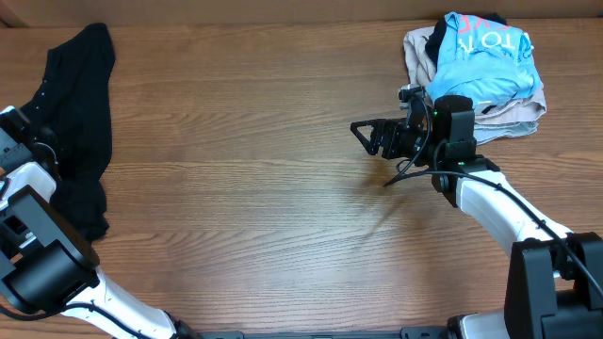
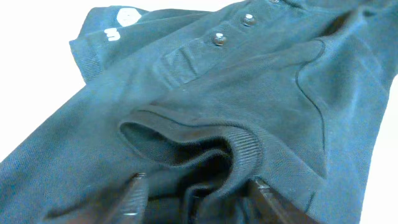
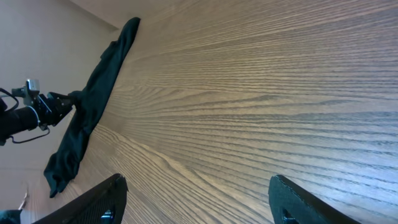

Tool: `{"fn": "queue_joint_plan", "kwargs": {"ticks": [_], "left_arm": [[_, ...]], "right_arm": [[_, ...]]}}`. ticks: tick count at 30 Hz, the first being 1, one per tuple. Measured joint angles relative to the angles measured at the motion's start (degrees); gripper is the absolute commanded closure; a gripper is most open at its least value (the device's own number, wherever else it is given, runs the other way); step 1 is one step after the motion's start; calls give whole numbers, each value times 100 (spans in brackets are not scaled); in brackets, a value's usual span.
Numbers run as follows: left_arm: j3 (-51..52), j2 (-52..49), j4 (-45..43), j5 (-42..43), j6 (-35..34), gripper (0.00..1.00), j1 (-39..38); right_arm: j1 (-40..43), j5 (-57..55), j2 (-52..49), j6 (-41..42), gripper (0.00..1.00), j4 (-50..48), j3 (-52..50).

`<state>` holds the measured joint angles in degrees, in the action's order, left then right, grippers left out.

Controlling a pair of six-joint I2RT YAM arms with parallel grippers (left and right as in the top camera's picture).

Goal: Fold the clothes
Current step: 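Lift the black t-shirt by the collar with the left gripper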

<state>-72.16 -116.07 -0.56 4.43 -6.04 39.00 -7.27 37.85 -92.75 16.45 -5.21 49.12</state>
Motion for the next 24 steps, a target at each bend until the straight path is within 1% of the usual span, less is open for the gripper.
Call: {"fn": "queue_joint_plan", "kwargs": {"ticks": [2,4,5,6,8,11,13,15,18,20,24], "left_arm": [[0,0,-44,55,-2,65,-2],[0,-4,-116,74,-11,76,-7],[0,-11,-173,94,-2,85,-28],[0,-28,-210,98,-22,90,-37],[0,-68,-234,120,-133,95,-68],[0,-136,-264,269,-271,96,-138],[-26,-138,-197,452,-361,96,-195],[-166,-138,-7,667,-485,96,-275],[-514,-81,448,997,-577,96,-479],[-844,138,837,1237,-557,96,-754],[-1469,651,1652,1331,-299,96,-1333]], "right_arm": [[0,-33,0,0,24,4,0],[0,-42,0,2,25,7,0],[0,-44,0,2,25,7,0],[0,-50,0,2,25,7,0],[0,-61,0,4,25,4,0],[0,-74,0,0,30,7,0],[0,-81,0,2,36,2,0],[0,-90,0,13,43,9,0],[0,-94,0,50,49,2,0],[7,-101,2,164,55,4,0],[74,-133,195,286,55,315,0]]}}
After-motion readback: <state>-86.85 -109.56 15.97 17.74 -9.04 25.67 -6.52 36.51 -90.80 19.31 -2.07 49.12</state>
